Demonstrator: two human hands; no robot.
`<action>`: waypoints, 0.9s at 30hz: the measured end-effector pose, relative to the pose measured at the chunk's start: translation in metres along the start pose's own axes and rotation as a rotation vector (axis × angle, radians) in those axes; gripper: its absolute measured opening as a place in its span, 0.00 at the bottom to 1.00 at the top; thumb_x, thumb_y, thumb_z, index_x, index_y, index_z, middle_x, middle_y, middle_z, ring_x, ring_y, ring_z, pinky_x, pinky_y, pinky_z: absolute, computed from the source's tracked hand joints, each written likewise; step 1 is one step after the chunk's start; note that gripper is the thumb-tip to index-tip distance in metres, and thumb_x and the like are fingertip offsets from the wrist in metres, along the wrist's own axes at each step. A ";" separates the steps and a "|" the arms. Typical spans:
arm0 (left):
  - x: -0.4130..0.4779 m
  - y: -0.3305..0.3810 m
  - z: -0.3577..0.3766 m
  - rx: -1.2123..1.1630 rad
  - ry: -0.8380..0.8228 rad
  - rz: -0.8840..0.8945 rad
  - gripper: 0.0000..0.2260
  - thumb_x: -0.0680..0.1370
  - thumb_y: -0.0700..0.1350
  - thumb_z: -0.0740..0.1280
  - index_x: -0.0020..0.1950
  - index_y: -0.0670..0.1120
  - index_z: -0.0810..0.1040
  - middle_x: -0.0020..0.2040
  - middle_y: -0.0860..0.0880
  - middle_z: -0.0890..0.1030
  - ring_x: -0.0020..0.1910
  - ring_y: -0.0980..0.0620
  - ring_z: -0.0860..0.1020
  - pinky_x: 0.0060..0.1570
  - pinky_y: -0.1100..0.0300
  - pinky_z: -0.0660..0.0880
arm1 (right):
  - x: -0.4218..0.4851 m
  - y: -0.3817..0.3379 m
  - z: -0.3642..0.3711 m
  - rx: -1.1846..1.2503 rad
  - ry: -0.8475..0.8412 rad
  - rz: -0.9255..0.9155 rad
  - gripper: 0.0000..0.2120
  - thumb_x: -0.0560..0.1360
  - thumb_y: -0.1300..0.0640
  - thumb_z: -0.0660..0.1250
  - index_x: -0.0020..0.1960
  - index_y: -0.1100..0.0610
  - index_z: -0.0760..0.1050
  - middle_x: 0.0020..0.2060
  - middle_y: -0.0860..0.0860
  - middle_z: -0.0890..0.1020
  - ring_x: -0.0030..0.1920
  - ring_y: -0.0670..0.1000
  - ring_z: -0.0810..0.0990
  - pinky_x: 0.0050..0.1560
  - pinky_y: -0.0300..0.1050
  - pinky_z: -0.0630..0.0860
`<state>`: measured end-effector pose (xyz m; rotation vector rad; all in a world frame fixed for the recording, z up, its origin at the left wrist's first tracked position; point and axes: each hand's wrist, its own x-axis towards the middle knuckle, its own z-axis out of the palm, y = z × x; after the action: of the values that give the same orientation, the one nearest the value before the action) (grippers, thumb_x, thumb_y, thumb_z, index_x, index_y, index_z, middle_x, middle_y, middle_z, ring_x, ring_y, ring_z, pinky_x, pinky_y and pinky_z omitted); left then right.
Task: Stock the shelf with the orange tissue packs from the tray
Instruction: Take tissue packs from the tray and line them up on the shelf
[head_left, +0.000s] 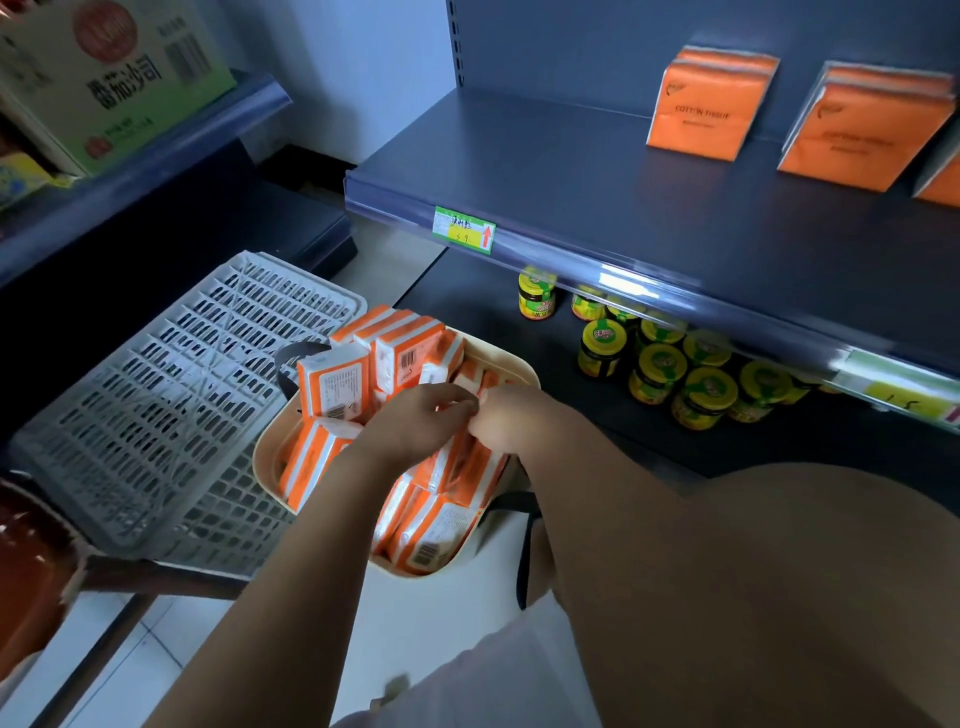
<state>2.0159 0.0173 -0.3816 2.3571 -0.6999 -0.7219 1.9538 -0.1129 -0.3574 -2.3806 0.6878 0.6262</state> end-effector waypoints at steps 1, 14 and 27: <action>0.000 -0.001 -0.001 0.004 -0.021 -0.033 0.14 0.84 0.55 0.63 0.67 0.56 0.81 0.66 0.53 0.80 0.63 0.51 0.78 0.61 0.52 0.74 | -0.003 0.000 -0.002 0.047 0.034 -0.009 0.16 0.82 0.53 0.62 0.66 0.57 0.78 0.59 0.56 0.82 0.60 0.60 0.81 0.56 0.51 0.77; -0.009 0.015 -0.020 -0.359 0.543 -0.002 0.23 0.75 0.40 0.72 0.69 0.54 0.76 0.58 0.56 0.82 0.54 0.52 0.81 0.57 0.46 0.81 | -0.030 0.007 -0.044 0.690 0.560 0.062 0.16 0.79 0.63 0.58 0.66 0.57 0.62 0.50 0.59 0.81 0.48 0.63 0.82 0.47 0.53 0.78; -0.041 0.138 -0.042 -0.700 0.790 0.474 0.10 0.81 0.35 0.70 0.61 0.42 0.86 0.60 0.52 0.85 0.64 0.58 0.81 0.68 0.62 0.73 | -0.079 0.027 -0.109 1.607 0.444 -0.215 0.15 0.84 0.61 0.63 0.69 0.52 0.73 0.57 0.57 0.84 0.48 0.58 0.88 0.58 0.55 0.82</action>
<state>1.9701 -0.0386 -0.2506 1.5343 -0.4938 0.1797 1.9074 -0.1753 -0.2438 -0.9869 0.6669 -0.4937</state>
